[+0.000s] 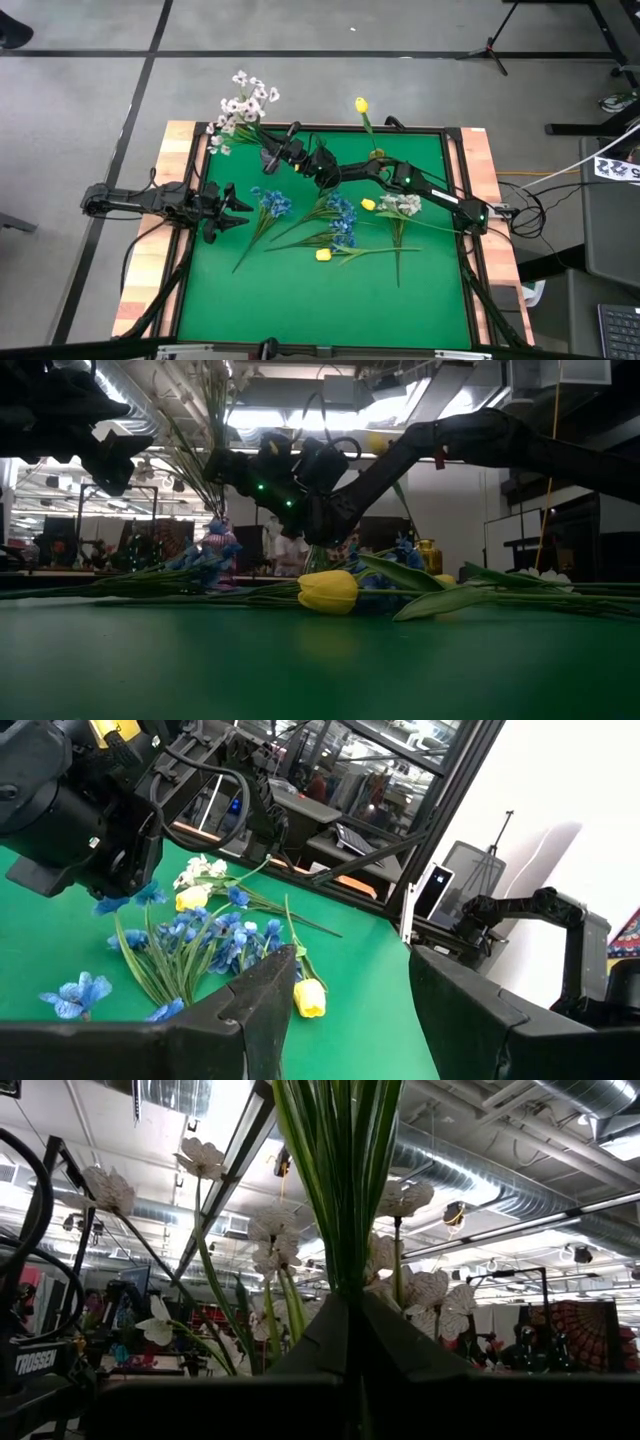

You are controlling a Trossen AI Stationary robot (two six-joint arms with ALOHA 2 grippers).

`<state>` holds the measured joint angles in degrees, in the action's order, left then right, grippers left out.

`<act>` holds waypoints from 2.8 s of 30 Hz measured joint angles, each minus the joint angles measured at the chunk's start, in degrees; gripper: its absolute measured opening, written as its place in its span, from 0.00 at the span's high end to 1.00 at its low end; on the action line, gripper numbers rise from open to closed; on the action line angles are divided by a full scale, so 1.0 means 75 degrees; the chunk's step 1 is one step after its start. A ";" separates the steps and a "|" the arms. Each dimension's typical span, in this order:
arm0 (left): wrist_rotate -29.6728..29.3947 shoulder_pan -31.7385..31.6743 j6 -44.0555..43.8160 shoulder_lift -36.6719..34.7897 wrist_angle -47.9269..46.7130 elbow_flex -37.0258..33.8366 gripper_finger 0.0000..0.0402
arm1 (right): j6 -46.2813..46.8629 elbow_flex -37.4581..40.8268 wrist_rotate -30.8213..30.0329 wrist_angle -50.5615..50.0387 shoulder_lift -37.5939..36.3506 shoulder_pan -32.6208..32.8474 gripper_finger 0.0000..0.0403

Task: Sort flowers into vase by color
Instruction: Put the left white flower into the violet vase

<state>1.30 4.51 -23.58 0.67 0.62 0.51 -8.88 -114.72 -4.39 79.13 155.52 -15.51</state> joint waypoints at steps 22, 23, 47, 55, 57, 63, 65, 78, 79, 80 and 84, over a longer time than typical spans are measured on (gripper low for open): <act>0.0000 0.0000 0.0170 0.0001 0.0000 -0.0001 0.52 | -0.0041 -0.0425 0.0367 -0.0389 0.0020 0.0015 0.97; -0.0002 0.0000 0.0170 0.0000 0.0000 -0.0002 0.52 | -0.0044 -0.0425 0.0388 -0.0396 0.0020 0.0015 0.97; -0.0003 0.0000 0.0371 0.0003 0.0000 -0.0003 0.52 | 0.0292 -0.0861 0.0772 0.0924 0.0790 -0.0025 0.97; -0.0003 0.0001 0.0521 0.0003 0.0000 -0.0003 0.52 | 0.0045 -0.0863 0.0997 0.0642 0.0787 -0.0165 0.97; -0.0003 0.0000 0.0546 0.0003 0.0000 -0.0003 0.52 | 0.0013 -0.0863 0.1062 0.0599 0.0787 -0.0201 0.97; -0.0003 0.0001 0.0548 0.0003 0.0000 -0.0003 0.52 | -0.0045 -0.0863 0.1141 0.0207 0.0787 -0.0236 0.97; -0.0003 0.0002 0.0549 0.0003 -0.0001 -0.0003 0.52 | -0.0063 -0.0863 0.1140 0.0179 0.0787 -0.0237 0.97; -0.0003 0.0003 0.0549 0.0003 0.0000 -0.0003 0.52 | -0.0070 -0.0848 0.1114 -0.0428 0.0787 -0.0230 0.97; -0.0003 0.0003 0.0549 0.0003 0.0000 -0.0003 0.52 | -0.0069 -0.0845 0.1072 -0.0431 0.0787 -0.0227 0.97; -0.0003 0.0000 0.0549 0.0003 0.0000 -0.0003 0.52 | -0.0063 -0.0845 0.1054 -0.0428 0.0787 -0.0227 0.97; -0.0003 0.0002 0.0548 0.0003 0.0000 -0.0003 0.52 | -0.0041 -0.0845 0.0900 -0.0438 0.0787 -0.0227 0.97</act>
<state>1.28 4.53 -19.47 0.69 0.62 0.49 -9.19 -121.05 2.36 75.85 161.42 -17.21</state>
